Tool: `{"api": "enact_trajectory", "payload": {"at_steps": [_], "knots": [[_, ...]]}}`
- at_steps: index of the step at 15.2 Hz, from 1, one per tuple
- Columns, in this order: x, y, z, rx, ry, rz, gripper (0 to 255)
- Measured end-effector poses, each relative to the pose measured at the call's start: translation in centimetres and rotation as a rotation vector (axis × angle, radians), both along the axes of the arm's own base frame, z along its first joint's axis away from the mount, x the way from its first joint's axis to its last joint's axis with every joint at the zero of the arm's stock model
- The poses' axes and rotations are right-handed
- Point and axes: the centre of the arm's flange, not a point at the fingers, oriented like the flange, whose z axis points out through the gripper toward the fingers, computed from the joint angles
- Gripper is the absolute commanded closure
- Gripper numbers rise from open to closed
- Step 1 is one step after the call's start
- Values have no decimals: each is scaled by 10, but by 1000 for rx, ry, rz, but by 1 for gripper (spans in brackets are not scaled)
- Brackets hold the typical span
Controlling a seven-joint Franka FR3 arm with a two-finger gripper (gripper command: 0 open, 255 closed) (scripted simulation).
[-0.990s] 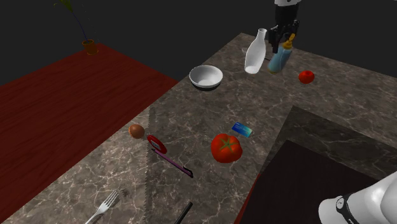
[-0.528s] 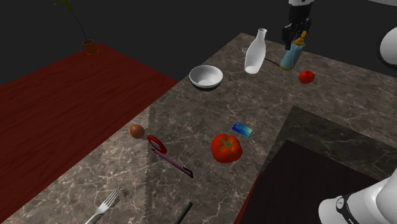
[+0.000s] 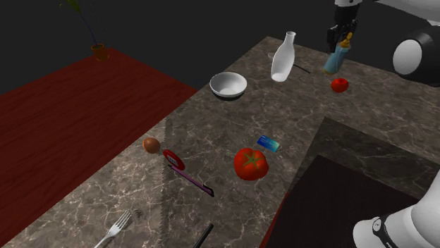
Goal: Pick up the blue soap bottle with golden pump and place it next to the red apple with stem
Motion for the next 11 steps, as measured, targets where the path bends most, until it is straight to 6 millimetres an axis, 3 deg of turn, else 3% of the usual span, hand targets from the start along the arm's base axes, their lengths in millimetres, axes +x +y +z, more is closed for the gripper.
{"api": "enact_trajectory", "payload": {"at_steps": [11], "knots": [[-1,-3,-56,0,0,2,255]]}}
